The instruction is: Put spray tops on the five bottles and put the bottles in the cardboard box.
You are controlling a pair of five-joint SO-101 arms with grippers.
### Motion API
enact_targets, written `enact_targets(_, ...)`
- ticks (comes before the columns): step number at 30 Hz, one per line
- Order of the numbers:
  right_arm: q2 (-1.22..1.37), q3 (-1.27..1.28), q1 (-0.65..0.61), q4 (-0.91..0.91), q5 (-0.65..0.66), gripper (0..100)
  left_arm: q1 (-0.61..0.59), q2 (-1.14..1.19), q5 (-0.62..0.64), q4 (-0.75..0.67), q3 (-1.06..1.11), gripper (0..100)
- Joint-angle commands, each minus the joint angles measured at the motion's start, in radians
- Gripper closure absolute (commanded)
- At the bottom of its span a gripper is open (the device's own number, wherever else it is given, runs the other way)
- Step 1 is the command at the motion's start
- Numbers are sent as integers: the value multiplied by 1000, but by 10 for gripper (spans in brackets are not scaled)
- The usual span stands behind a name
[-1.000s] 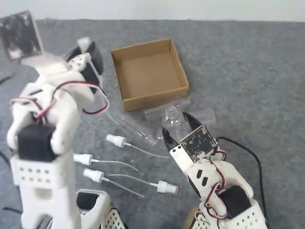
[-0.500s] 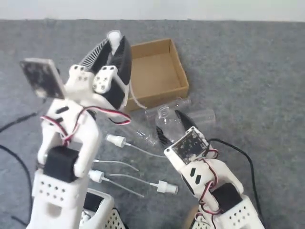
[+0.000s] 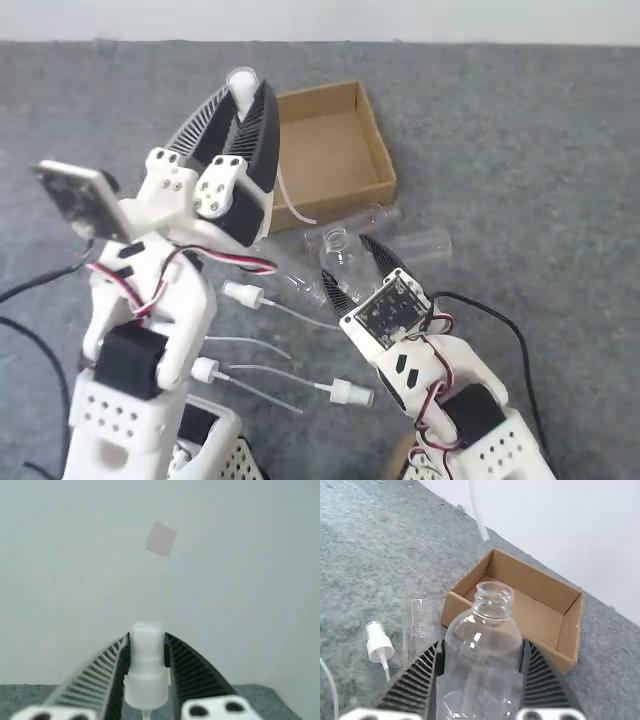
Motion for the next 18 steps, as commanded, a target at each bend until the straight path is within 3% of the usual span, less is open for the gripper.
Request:
enact_targets(1, -18, -18, -18, -28, 14, 925, 6, -18, 8, -17, -4, 990)
enact_targets(9, -18, -17, -18, -28, 15, 925, 86, -11, 3, -20, 19, 990)
enact_targets(18, -18, 17, -24, -88, 77, 928, 89, -11, 0, -104, 122, 990)
